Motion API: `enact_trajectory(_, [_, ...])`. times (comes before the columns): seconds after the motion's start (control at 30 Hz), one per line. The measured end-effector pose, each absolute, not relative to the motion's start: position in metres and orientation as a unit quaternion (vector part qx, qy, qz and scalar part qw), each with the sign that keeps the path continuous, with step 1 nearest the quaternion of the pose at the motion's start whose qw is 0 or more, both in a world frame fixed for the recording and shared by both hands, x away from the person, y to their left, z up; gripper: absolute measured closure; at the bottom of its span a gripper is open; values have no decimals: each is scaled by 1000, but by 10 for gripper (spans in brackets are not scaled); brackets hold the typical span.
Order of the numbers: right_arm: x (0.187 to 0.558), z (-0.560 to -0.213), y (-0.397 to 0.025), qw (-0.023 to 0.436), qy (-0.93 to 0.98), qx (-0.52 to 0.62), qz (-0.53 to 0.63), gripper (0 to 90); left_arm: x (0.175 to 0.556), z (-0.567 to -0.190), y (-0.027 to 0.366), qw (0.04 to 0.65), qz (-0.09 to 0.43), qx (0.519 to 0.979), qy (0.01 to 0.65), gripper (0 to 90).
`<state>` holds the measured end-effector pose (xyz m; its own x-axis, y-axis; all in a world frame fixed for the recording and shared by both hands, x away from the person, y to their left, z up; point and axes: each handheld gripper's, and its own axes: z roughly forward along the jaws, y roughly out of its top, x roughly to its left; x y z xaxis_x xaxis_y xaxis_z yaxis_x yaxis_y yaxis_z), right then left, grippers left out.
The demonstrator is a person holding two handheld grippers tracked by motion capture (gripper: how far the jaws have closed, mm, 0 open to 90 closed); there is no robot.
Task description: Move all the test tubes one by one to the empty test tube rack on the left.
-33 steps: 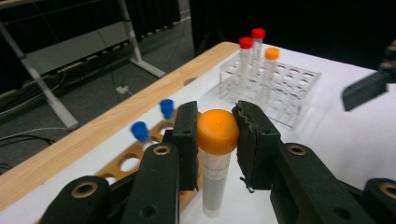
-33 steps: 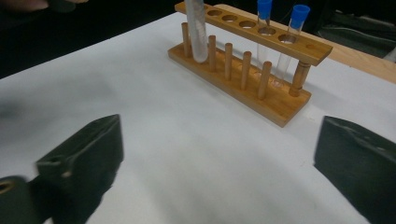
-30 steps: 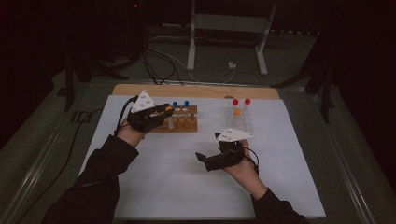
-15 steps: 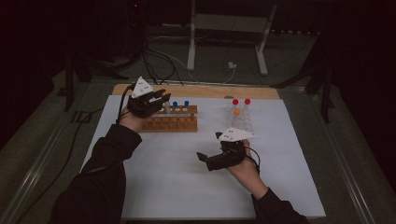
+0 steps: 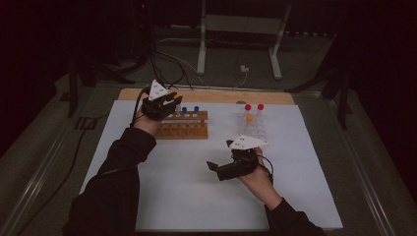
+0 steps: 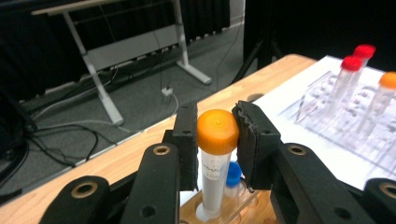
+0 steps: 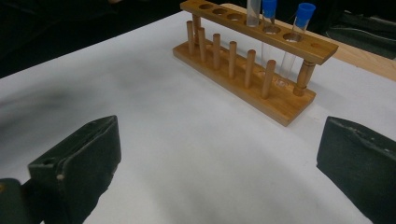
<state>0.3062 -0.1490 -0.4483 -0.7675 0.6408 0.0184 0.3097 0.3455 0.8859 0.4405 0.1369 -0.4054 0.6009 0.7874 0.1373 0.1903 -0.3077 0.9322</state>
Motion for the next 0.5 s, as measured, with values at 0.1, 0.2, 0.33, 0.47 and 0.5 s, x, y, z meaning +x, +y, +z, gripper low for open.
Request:
enact_trajectory(0.1, [306,-448,-149,169,802,296,491,0,443,-412,138,488,298,750,333,719])
enact_trajectory(0.2, [306,-448,-150,170,801,296,492,0,444,-418,138,481,293,754,338,719])
enact_trajectory(0.33, [306,-448,-151,170,801,297,491,0,445,-428,138,474,287,758,344,718])
enact_trajectory(0.47, [306,-448,-151,171,799,298,493,0,447,-436,136,463,284,765,346,718])
enact_trajectory(0.5, [307,-448,-151,169,799,299,494,0,447,-438,136,459,285,767,345,718])
